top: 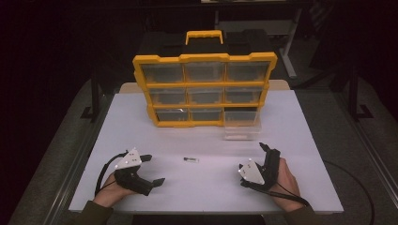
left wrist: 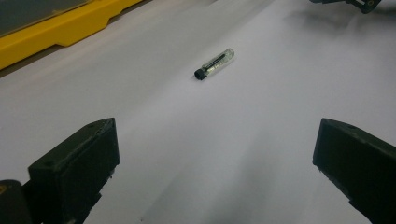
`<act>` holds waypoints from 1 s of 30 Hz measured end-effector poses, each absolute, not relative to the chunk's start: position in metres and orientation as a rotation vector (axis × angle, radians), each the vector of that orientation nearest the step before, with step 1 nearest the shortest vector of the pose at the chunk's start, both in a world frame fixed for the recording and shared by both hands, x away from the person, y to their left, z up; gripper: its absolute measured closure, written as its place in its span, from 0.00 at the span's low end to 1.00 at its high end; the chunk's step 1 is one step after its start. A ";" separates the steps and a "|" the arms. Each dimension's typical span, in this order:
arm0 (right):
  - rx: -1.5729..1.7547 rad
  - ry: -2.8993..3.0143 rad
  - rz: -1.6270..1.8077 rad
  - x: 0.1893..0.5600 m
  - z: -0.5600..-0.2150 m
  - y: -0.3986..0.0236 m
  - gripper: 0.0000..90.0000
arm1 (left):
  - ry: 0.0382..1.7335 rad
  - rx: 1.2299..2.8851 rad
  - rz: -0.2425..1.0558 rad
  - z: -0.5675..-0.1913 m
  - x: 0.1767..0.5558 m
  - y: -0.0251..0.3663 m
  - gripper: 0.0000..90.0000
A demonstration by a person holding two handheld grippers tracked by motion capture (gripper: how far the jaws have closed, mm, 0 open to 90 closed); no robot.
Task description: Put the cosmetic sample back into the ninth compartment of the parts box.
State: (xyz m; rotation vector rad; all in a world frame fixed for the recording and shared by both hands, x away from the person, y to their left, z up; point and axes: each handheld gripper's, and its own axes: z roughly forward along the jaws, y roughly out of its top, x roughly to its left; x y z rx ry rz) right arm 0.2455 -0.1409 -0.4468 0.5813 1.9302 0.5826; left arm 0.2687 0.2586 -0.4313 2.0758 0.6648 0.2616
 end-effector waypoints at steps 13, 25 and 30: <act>0.684 1.963 0.653 0.248 -0.445 -0.145 0.00 | 0.669 2.075 0.263 -0.431 0.269 0.259 0.00; 0.770 1.997 0.726 0.251 -0.443 -0.150 0.00 | 0.679 2.075 0.257 -0.432 0.269 0.259 0.00; 0.832 2.011 0.773 0.253 -0.441 -0.153 0.00 | 0.672 2.076 0.264 -0.432 0.269 0.259 0.00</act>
